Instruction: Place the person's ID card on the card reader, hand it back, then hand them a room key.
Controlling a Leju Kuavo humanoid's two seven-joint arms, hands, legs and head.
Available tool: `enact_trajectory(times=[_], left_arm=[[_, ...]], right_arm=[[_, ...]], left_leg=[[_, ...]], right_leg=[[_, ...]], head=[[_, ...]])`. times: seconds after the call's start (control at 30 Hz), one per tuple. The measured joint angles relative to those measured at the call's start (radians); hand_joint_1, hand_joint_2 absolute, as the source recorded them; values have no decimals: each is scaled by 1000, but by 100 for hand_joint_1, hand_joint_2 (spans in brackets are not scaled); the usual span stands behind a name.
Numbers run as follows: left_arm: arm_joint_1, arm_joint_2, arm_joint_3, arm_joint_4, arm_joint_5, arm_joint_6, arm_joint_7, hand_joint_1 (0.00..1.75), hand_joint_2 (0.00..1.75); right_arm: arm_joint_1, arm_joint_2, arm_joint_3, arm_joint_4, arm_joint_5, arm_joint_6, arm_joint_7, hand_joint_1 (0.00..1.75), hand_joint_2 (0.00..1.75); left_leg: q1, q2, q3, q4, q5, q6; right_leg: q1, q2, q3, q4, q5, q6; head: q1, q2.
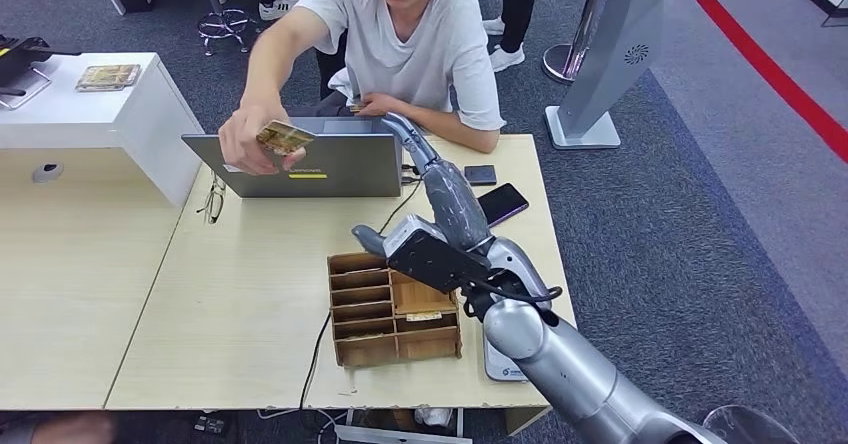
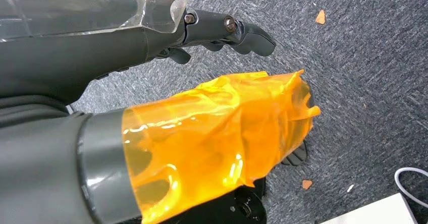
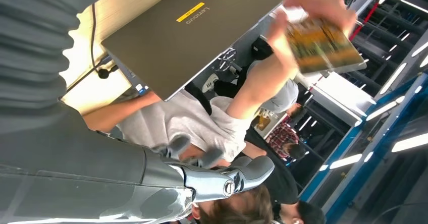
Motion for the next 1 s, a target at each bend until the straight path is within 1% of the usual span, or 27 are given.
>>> enact_trajectory(times=[0.2,0.33,0.47,0.7,1.0], left_arm=[[1,-4,4,2,0,1,-11,0,0],[4,-6,7,8,-2,-2,-24,0,0],[5,-6,7,17,-9,-14,-29,0,0],[5,-6,7,43,-11,-44,-31,0,0],[-7,-20,7,103,30,-74,-66,0,0]], right_arm=[[32,-22,-2,-49,0,0,-26,0,0],[72,-47,-6,-98,10,0,-62,0,175],[111,-69,-9,-137,37,1,-90,0,175],[171,-95,-9,-176,95,1,-115,0,175],[249,-113,-8,-220,94,2,-174,0,175]], left_leg=[[0,0,0,0,0,0],[0,0,0,0,0,0],[0,0,0,0,-1,0],[0,0,0,0,-1,0],[0,0,0,0,-1,0]], right_leg=[[0,0,0,0,0,0],[0,0,0,0,0,0],[0,0,0,0,0,0],[0,0,0,0,-1,0],[0,0,0,0,-1,0]], head=[[0,0],[0,0],[0,0],[0,0],[0,0]])
